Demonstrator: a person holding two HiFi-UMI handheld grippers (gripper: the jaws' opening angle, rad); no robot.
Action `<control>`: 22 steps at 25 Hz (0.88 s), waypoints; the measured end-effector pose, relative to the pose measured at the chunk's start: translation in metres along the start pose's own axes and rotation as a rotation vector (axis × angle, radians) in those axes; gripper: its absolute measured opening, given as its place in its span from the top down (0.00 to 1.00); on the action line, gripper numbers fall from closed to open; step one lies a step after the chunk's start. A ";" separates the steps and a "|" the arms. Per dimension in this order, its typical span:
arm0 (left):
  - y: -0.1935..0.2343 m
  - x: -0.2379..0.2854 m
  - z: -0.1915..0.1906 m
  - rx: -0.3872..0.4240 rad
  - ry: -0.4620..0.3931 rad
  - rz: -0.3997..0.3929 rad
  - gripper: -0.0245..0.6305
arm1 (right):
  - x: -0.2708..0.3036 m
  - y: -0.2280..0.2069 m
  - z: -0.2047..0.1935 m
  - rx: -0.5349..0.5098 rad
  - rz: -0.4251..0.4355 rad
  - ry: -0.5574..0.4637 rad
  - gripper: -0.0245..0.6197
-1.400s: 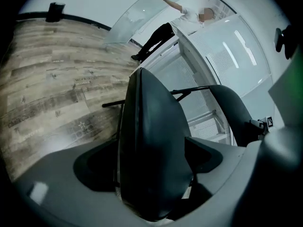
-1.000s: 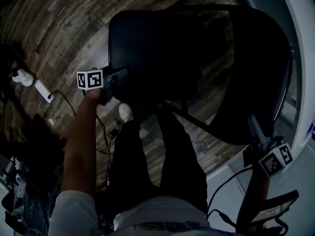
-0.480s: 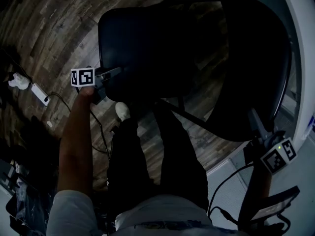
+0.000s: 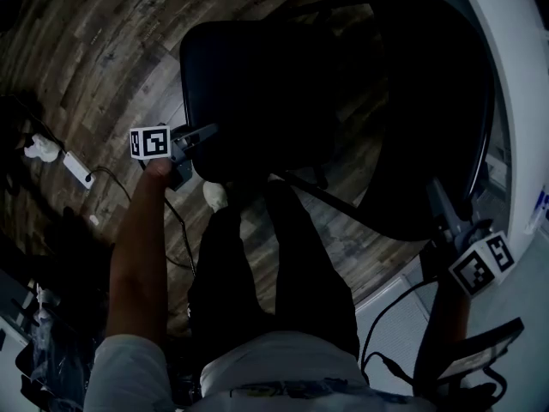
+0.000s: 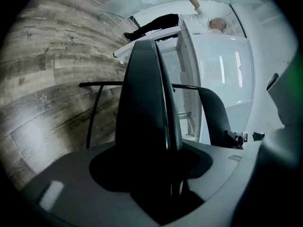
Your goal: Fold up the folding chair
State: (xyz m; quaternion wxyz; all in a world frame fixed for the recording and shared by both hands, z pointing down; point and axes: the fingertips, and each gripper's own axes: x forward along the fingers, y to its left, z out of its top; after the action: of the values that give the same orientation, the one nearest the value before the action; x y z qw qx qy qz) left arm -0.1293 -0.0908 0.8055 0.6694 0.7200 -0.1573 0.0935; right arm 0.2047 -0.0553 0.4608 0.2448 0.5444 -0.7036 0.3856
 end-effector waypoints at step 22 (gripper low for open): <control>-0.181 0.070 -0.018 -0.014 -0.025 -0.099 0.75 | -0.035 -0.019 0.030 -0.115 -0.034 0.025 0.84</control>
State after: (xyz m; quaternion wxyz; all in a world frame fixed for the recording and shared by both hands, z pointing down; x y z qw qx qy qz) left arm 0.0012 -0.0702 0.6623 0.6762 0.7234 -0.1306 0.0499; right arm 0.2346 -0.0617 0.4219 0.2909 0.5366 -0.7119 0.3473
